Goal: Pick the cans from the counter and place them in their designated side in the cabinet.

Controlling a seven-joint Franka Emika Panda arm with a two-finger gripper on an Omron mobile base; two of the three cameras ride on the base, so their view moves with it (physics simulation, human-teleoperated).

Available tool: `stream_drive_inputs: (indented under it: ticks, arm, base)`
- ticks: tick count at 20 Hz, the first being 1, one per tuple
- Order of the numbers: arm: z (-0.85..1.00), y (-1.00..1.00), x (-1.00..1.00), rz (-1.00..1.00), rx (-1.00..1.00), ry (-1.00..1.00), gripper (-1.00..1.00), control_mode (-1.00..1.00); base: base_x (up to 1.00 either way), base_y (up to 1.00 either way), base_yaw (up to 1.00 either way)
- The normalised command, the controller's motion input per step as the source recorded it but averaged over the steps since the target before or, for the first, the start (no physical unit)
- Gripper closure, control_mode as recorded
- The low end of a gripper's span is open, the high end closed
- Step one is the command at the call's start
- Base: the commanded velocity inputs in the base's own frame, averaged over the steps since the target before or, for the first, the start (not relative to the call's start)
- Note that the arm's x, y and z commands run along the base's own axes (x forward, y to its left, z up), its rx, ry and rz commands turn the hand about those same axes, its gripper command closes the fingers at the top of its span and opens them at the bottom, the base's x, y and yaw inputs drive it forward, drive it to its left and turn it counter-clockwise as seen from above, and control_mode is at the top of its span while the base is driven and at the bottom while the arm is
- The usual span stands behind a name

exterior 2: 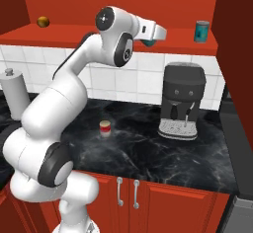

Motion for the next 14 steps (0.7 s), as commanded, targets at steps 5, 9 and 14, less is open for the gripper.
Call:
stream_drive_inputs:
  ticks: [5, 9, 14]
  arm:
    - [0.09, -0.14, 0.18, 0.00, 0.00, 0.01, 1.00, -1.00]
    - [0.01, -0.17, 0.20, 0.00, 0.00, 0.03, 1.00, -1.00]
    - [0.00, -0.18, 0.24, -0.01, 0.00, 0.08, 1.00, -1.00]
  base:
    - [0.00, 0.00, 0.00]
    - [0.00, 0.00, 0.00]
    - [0.00, 0.00, 0.00]
